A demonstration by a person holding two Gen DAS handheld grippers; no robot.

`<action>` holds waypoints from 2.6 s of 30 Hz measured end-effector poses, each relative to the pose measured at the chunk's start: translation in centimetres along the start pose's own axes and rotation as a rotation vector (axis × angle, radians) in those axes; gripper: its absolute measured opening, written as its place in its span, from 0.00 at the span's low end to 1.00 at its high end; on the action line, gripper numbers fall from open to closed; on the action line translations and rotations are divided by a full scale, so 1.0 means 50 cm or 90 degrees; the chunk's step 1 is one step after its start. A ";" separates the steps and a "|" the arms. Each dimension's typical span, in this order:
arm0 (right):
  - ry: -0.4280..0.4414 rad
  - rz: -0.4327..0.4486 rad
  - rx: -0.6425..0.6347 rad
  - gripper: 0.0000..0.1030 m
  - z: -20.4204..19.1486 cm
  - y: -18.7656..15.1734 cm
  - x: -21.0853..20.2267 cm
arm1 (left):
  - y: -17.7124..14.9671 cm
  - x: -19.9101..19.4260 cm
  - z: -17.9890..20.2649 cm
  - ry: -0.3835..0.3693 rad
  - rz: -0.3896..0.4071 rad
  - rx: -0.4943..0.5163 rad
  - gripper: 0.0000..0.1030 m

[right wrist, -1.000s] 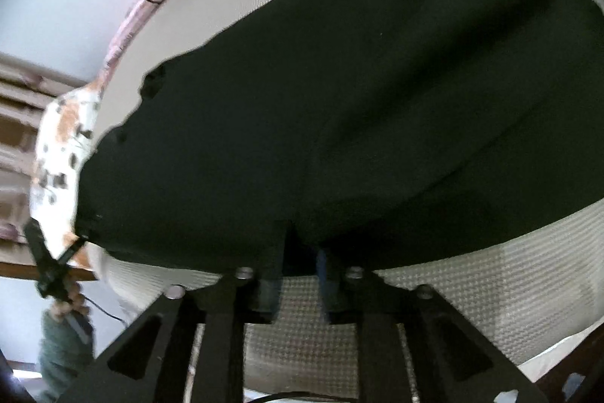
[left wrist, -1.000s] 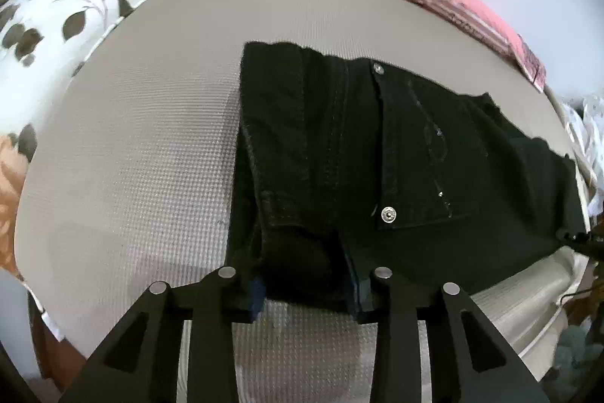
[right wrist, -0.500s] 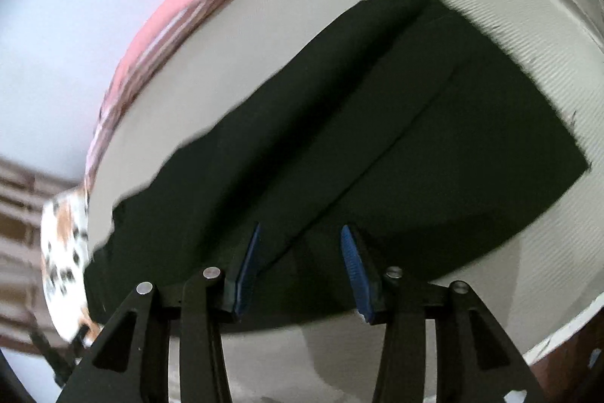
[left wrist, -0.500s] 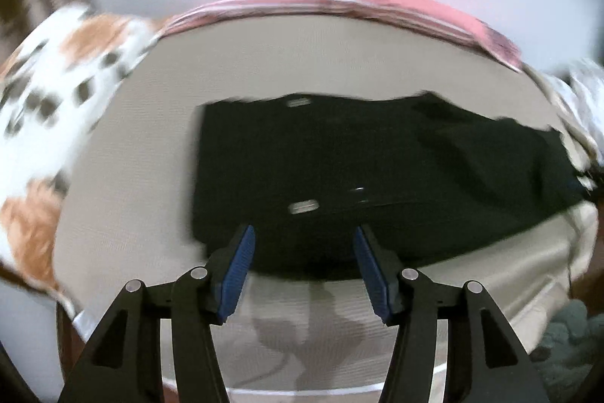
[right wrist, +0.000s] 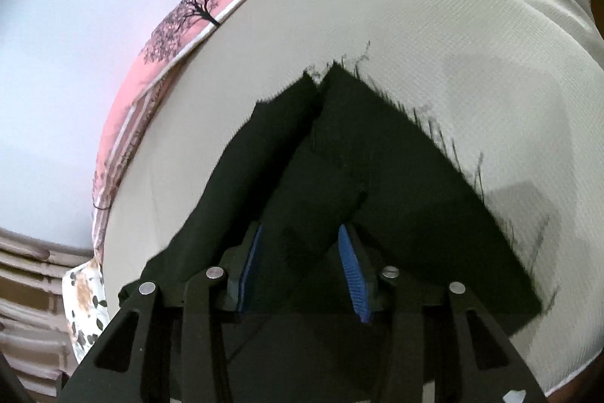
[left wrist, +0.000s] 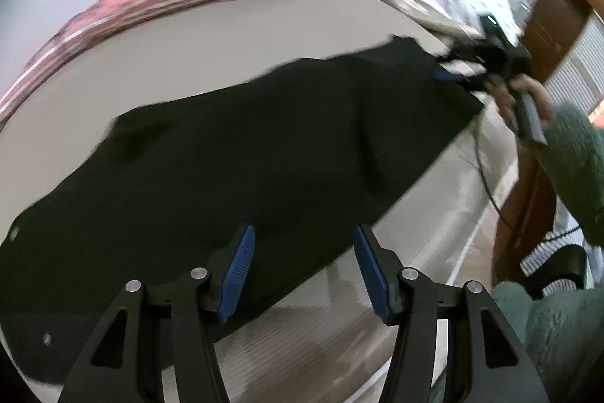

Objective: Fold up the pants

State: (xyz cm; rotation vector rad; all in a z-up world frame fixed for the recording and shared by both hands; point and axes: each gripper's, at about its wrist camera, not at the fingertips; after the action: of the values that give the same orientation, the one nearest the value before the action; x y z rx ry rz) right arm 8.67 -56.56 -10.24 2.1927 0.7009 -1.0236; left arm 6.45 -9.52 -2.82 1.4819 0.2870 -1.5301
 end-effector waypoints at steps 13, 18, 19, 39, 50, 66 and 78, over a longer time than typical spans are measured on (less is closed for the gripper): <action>0.025 -0.013 -0.015 0.30 0.019 0.007 0.000 | 0.018 0.143 0.129 0.045 -0.035 0.082 0.54; 0.034 -0.013 -0.014 0.26 0.035 0.006 -0.004 | 0.024 0.160 0.131 0.073 -0.030 0.075 0.33; 0.035 -0.012 -0.013 0.25 0.037 0.008 -0.003 | 0.025 0.164 0.132 0.073 -0.030 0.075 0.29; 0.001 0.110 -0.049 0.03 -0.008 0.028 -0.202 | 0.031 0.133 0.165 0.078 0.018 0.126 0.10; -0.073 0.086 0.024 0.02 0.085 -0.068 -0.201 | 0.021 0.152 0.163 0.062 0.002 0.160 0.10; -0.150 0.042 0.020 0.28 0.127 -0.064 -0.198 | 0.021 0.159 0.165 0.027 -0.022 0.168 0.19; -0.086 0.024 -0.150 0.28 0.034 0.145 -0.088 | 0.081 0.040 0.027 0.026 0.091 0.012 0.52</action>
State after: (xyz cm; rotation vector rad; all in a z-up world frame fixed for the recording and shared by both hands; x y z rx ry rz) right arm 10.25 -63.54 -5.39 1.9094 0.6796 -1.0053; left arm 8.95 -13.50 -2.50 1.5171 0.1865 -1.3932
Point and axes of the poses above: each gripper's, at about its wrist camera, not at the fingertips, and x roughly the way its jaws point, z to its right, y to its top, and after that the axes turned 8 degrees about -x, right-handed
